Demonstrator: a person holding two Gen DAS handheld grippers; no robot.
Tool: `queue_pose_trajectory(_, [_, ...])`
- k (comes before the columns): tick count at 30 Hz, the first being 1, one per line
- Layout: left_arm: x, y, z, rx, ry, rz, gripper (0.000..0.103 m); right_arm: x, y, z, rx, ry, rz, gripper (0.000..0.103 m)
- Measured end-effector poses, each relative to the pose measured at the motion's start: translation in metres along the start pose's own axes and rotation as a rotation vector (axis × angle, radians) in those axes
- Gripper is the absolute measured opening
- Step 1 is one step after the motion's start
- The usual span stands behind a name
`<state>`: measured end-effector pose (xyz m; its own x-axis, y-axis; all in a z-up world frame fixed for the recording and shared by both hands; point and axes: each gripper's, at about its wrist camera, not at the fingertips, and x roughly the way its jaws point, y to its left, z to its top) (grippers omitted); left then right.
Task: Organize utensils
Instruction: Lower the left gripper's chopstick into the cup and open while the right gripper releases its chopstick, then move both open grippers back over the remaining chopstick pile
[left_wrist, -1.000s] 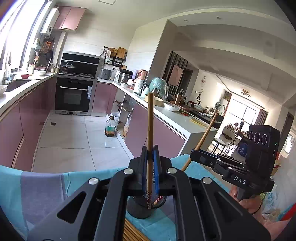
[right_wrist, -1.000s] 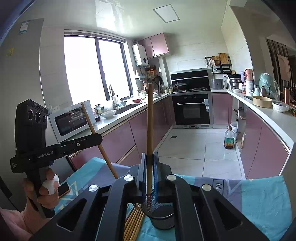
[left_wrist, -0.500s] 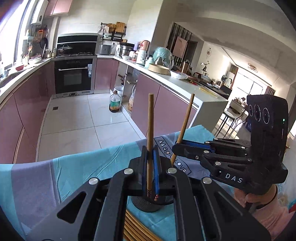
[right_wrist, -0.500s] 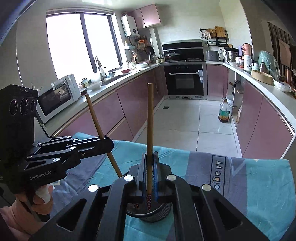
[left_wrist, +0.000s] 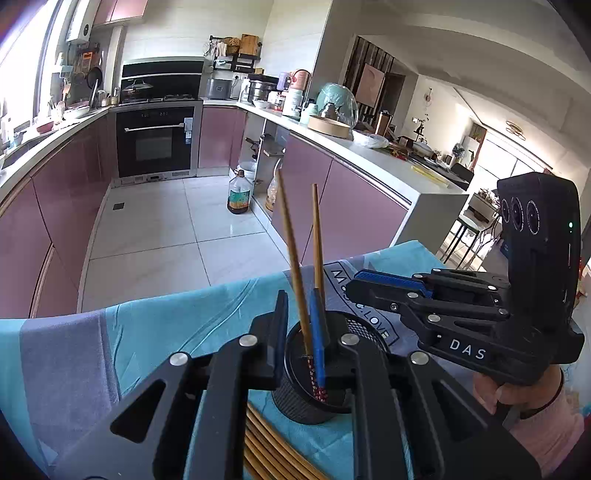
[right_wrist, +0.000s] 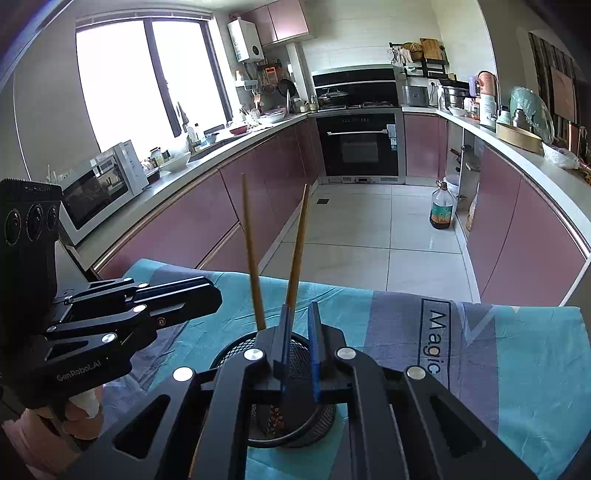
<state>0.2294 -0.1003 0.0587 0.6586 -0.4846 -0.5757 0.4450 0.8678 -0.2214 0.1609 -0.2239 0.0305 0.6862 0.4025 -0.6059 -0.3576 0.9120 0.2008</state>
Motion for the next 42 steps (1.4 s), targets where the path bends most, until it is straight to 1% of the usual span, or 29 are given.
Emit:
queue_pose_trajectory(1, [-0.001,0.001,-0.002,-0.001,-0.002,0.001,0.015,0.000,0.000,-0.001,0.002,-0.002,0.000,0.014])
queue_pose_trajectory(6, [-0.010,0.006,-0.012,-0.008,-0.019,0.021,0.020,-0.003,0.001,-0.006,0.005,-0.008,0.013,0.019])
queue_pose_trajectory(8, [-0.016,0.006,-0.017,-0.004,-0.032,0.037,0.024,-0.007,0.002,-0.008,0.009,-0.020,0.022,0.023])
queue_pose_trajectory(10, [-0.024,0.008,-0.021,0.000,-0.051,0.054,0.034,-0.014,0.003,-0.010,0.009,-0.034,0.034,0.026])
queue_pose_trajectory(14, [-0.042,0.012,-0.036,0.011,-0.079,0.099,0.041,-0.034,0.017,-0.019,-0.019,-0.079,0.067,0.030])
queue_pose_trajectory(16, [-0.049,0.014,-0.045,0.016,-0.085,0.121,0.046,-0.046,0.026,-0.026,-0.040,-0.098,0.098,0.038])
queue_pose_trajectory(18, [-0.054,0.017,-0.056,0.020,-0.075,0.141,0.049,-0.052,0.037,-0.036,-0.067,-0.097,0.128,0.041])
queue_pose_trajectory(20, [-0.057,0.021,-0.067,0.018,-0.065,0.163,0.051,-0.053,0.046,-0.050,-0.083,-0.075,0.156,0.041])
queue_pose_trajectory(22, [-0.058,0.025,-0.079,0.013,-0.040,0.170,0.053,-0.047,0.055,-0.065,-0.093,-0.036,0.171,0.041])
queue_pose_trajectory(24, [-0.057,0.028,-0.092,0.010,-0.008,0.176,0.055,-0.038,0.060,-0.079,-0.100,0.008,0.168,0.041])
queue_pose_trajectory(27, [-0.054,0.032,-0.113,-0.010,0.032,0.170,0.057,-0.021,0.063,-0.097,-0.073,0.072,0.171,0.041])
queue_pose_trajectory(29, [-0.051,0.035,-0.126,-0.012,0.049,0.193,0.058,-0.011,0.062,-0.106,-0.059,0.106,0.148,0.041])
queue_pose_trajectory(32, [-0.046,0.039,-0.141,-0.022,0.078,0.218,0.059,-0.003,0.062,-0.113,-0.045,0.130,0.135,0.041])
queue_pose_trajectory(40, [-0.030,0.036,-0.172,-0.046,0.154,0.236,0.060,0.012,0.064,-0.127,-0.037,0.179,0.091,0.041])
queue_pose_trajectory(42, [-0.026,0.034,-0.176,-0.048,0.168,0.232,0.061,0.015,0.064,-0.130,-0.033,0.186,0.084,0.041])
